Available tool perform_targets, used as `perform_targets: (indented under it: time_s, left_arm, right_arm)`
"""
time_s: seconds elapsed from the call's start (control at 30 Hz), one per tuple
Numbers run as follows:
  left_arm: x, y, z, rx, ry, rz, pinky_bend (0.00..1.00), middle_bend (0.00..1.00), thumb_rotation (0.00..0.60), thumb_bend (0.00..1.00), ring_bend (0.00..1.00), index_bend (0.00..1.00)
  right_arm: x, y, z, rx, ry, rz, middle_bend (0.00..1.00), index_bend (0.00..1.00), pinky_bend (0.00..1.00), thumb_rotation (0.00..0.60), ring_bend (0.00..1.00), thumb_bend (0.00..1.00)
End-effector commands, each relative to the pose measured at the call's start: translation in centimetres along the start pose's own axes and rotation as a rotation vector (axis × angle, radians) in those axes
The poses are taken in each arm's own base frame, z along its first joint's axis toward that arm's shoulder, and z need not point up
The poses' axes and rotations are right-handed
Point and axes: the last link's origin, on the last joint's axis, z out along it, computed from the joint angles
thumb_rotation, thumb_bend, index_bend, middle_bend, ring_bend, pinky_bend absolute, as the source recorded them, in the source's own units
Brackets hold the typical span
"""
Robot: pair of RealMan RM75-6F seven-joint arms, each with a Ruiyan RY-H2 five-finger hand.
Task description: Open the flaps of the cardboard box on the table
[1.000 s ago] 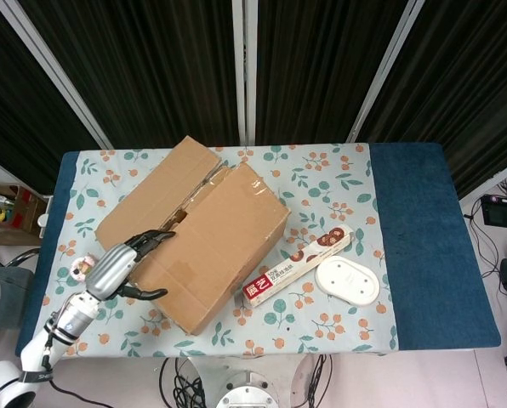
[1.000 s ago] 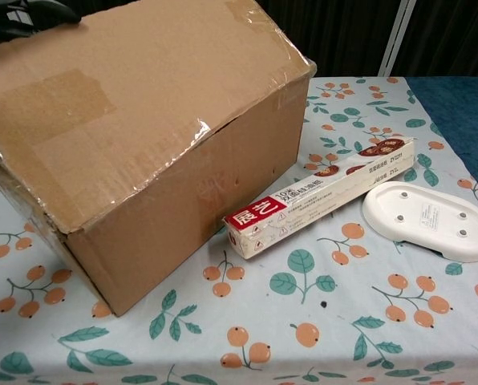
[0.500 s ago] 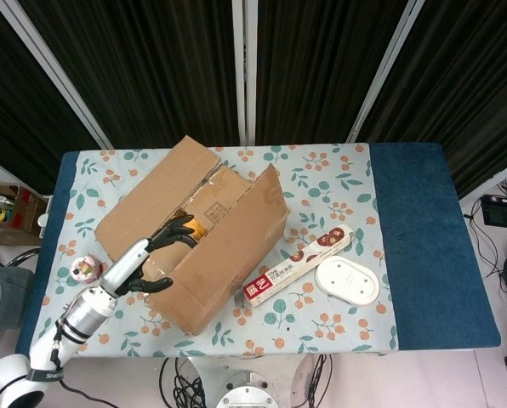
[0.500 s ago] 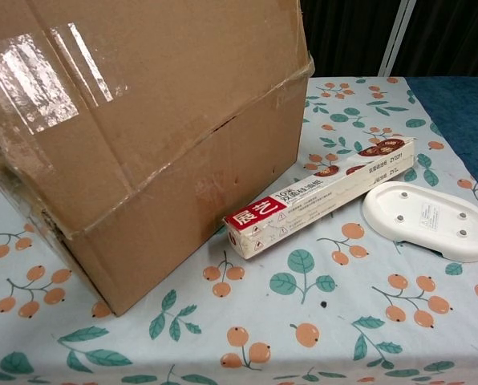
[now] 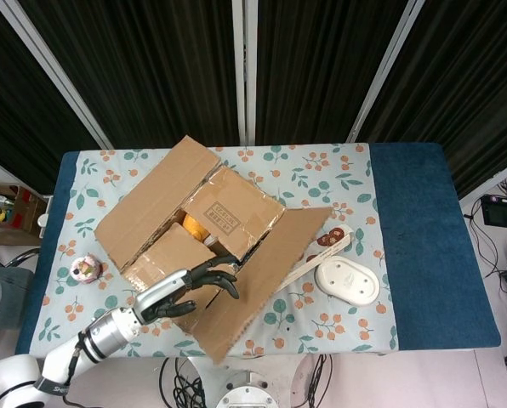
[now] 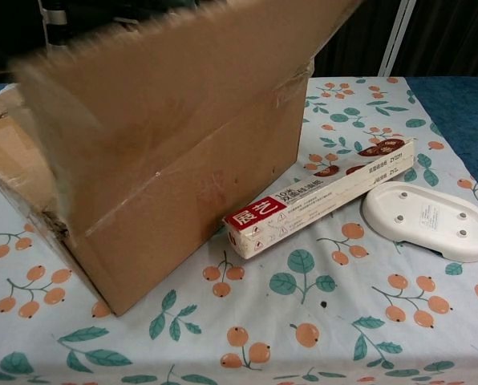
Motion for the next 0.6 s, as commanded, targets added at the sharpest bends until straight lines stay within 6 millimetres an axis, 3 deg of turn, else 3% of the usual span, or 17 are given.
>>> perform_targets:
  time_s: [0.03,0.2,0.3,0.37,0.5,0.53,0.6]
  left_arm:
    - [-0.4,-0.1,0.3,0.025,-0.063,-0.024,0.21,0.31,0.174,0.04,0.17,0.01]
    - [2.0,-0.4,0.3,0.001,0.047,0.133,0.21,0.27,0.178,0.05,0.17,0.01]
    - [3.9,-0.5,0.1,-0.021,0.161,0.316,0.21,0.26,0.218,0.07,0.17,0.01]
    - [4.9,-0.7,-0.2,-0.014,0.226,0.445,0.21,0.26,0.283,0.1,0.17,0.01]
    - [7.0,-0.9,-0.7,0.016,0.355,0.751,0.21,0.25,0.552,0.15,0.17,0.02]
    - [7.5,-1.1,-0.7,0.023,0.398,0.862,0.21,0.24,0.591,0.15,0.17,0.02]
    - [8.3,-1.4,-0.6,0.034,0.454,1.023,0.21,0.21,0.6,0.15,0.15,0.02]
  right_arm:
    - [0.0,0.1,0.0,-0.001,-0.001,0.0,0.0,0.0,0.0,0.6,0.0,0.33]
    - [0.2,0.2,-0.1,-0.003,0.003,0.001,0.0,0.0,0.0,0.6,0.0,0.33]
    - [0.3,0.2,-0.1,-0.001,0.005,0.001,0.0,0.0,0.0,0.6,0.0,0.33]
    - [0.4,0.2,-0.1,0.001,0.006,-0.001,0.0,0.0,0.0,0.6,0.0,0.33]
    - [0.6,-0.1,0.0,0.006,0.012,-0.001,0.0,0.0,0.0,0.6,0.0,0.33]
    - [0.6,-0.2,0.1,0.008,0.014,-0.002,0.0,0.0,0.0,0.6,0.0,0.33]
    - [0.8,-0.3,0.2,0.012,0.016,-0.003,0.0,0.0,0.0,0.6,0.0,0.33]
